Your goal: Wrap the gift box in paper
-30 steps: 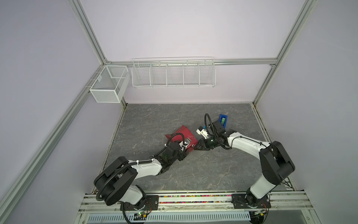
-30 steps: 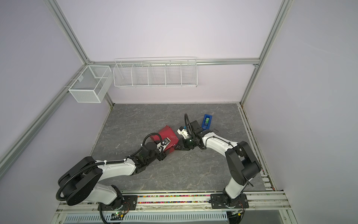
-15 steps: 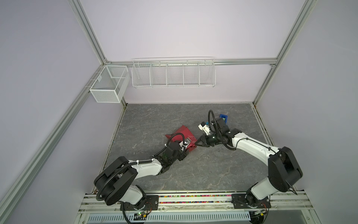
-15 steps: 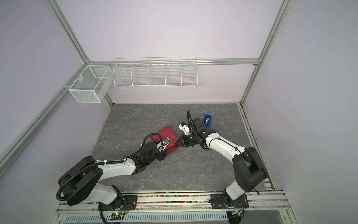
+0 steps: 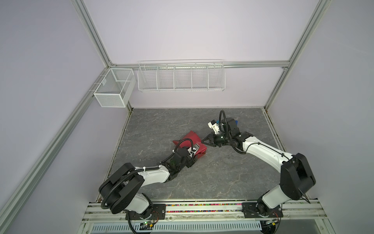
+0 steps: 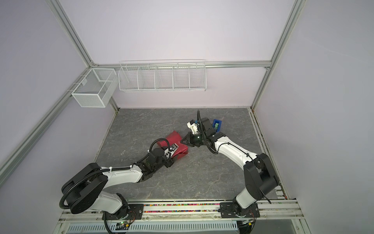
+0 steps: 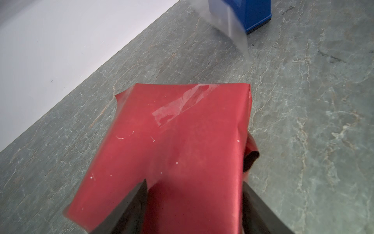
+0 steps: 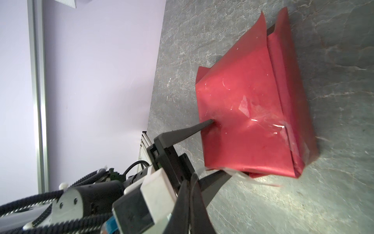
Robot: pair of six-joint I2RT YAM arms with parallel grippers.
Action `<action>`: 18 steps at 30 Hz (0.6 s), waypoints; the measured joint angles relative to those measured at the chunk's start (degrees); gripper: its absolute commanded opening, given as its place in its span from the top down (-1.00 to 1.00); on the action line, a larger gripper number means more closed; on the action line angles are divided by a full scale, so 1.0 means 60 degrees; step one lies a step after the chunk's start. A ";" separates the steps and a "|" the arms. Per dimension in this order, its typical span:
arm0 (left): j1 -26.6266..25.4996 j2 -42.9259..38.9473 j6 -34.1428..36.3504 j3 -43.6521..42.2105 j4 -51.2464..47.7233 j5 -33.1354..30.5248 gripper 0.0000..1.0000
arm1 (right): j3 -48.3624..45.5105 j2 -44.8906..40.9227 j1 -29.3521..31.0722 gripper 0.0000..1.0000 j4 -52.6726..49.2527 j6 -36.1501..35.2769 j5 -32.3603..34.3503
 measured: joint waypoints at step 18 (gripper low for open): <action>-0.0011 0.0004 -0.0073 0.0000 0.0025 -0.0062 -0.41 | 0.1064 0.1545 0.0233 0.87 0.1854 0.1089 -0.0444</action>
